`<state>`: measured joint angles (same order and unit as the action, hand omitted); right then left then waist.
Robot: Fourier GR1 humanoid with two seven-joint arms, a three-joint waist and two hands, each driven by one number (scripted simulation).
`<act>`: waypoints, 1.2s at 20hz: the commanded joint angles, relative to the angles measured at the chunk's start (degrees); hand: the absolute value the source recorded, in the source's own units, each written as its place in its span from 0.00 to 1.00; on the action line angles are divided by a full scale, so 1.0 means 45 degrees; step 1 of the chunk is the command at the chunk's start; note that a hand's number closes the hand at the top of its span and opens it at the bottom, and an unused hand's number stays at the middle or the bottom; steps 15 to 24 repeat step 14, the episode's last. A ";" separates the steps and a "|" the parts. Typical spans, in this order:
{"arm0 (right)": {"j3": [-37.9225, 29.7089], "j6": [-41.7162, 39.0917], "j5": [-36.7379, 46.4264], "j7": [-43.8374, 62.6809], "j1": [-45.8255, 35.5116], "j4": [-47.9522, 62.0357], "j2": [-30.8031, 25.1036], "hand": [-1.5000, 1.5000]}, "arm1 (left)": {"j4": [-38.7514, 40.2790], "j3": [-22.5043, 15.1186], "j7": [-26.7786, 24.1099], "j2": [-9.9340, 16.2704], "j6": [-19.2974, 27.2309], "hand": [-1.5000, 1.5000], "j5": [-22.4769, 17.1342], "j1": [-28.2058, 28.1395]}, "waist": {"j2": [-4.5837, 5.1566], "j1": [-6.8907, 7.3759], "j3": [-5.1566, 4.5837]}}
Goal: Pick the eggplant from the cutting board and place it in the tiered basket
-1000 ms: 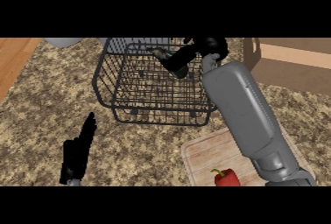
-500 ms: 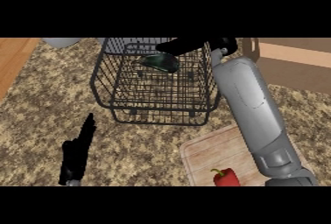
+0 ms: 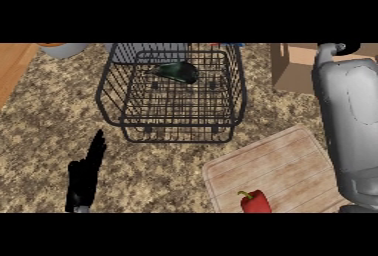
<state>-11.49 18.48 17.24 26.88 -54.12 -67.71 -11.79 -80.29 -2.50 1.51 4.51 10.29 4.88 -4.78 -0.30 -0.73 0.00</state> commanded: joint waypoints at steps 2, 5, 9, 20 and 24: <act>-0.1909 -0.1740 -0.1773 0.0183 0.1854 -0.1592 -0.2304 0.00 | -0.0524 -0.0139 -0.0117 -0.0156 0.0068 0.50 -0.0017 -0.0653 | -0.0025 -0.0123 0.0015; -0.3012 -0.3334 -0.3114 0.0087 0.2831 -0.2065 -0.3576 0.00 | 0.0122 0.0153 -0.0284 0.0052 0.0012 0.50 0.0007 -0.0109 | 0.0018 -0.0098 0.0009; -0.4868 -0.6036 -0.5038 -0.0384 0.4384 -0.1872 -0.5728 0.00 | -0.0473 -0.0176 0.0226 -0.0167 0.0154 0.50 0.0135 -0.0448 | 0.0003 -0.0211 0.0022; -0.6398 -0.8375 -0.6659 -0.1989 0.5779 -0.0152 -0.6851 0.00 | 0.0305 -0.0071 -0.0088 -0.0406 0.0244 0.50 0.0143 0.0179 | 0.0066 0.0009 0.0009; -0.6398 -0.8375 -0.6659 -0.1989 0.5779 -0.0152 -0.6851 0.00 | 0.0305 -0.0071 -0.0088 -0.0406 0.0244 0.50 0.0143 0.0179 | 0.0066 0.0009 0.0009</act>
